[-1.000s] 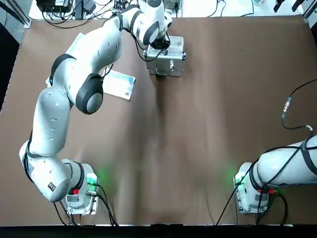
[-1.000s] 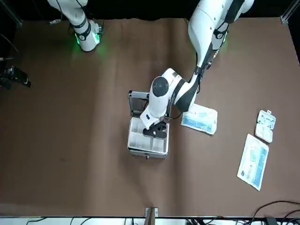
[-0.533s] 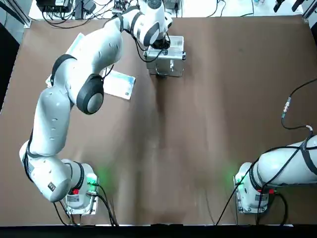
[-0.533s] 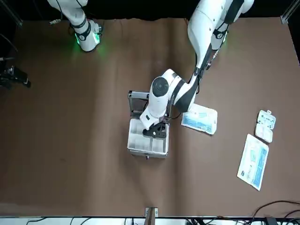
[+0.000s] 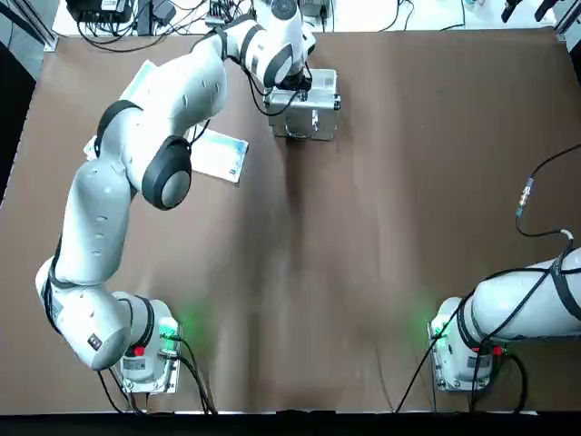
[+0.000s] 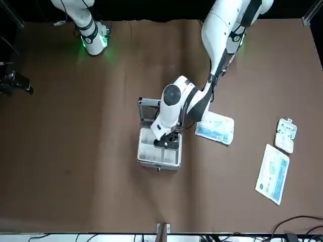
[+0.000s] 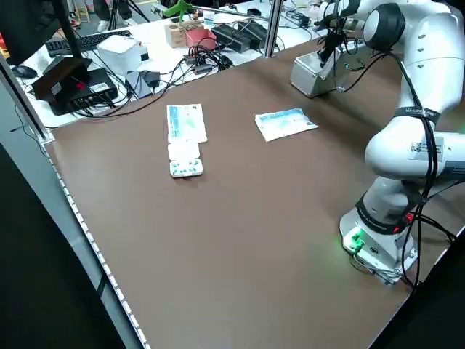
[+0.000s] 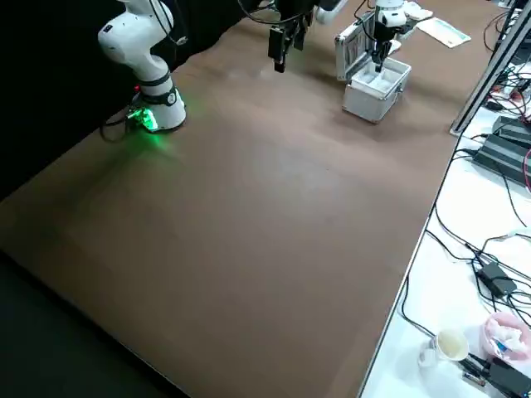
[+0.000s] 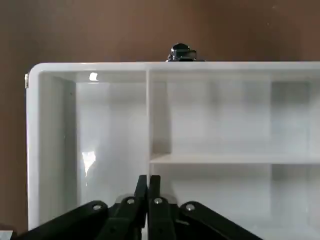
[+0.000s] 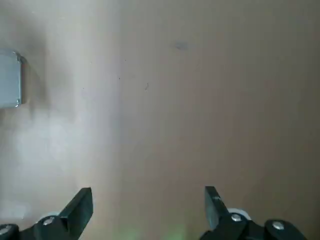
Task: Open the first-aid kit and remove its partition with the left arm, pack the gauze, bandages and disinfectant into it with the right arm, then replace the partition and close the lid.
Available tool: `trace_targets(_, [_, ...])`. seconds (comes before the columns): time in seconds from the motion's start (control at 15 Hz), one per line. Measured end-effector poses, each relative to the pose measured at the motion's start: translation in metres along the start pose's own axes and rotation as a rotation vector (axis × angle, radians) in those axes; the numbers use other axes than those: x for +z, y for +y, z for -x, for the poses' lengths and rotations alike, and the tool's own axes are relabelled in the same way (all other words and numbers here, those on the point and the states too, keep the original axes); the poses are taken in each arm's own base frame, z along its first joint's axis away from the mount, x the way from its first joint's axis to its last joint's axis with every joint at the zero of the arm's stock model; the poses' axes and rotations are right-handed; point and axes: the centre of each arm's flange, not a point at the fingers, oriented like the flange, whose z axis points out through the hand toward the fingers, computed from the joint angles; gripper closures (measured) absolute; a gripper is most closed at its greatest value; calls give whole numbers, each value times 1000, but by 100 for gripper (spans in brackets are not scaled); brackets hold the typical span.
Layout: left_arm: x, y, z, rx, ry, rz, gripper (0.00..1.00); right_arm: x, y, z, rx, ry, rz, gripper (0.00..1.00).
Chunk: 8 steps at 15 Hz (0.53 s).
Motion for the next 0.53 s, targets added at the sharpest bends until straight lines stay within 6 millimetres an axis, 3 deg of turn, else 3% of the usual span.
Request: trace_targets(0.53, [8, 1, 2, 6, -5, -7, 97, 0, 1, 0, 1, 5, 1, 1])
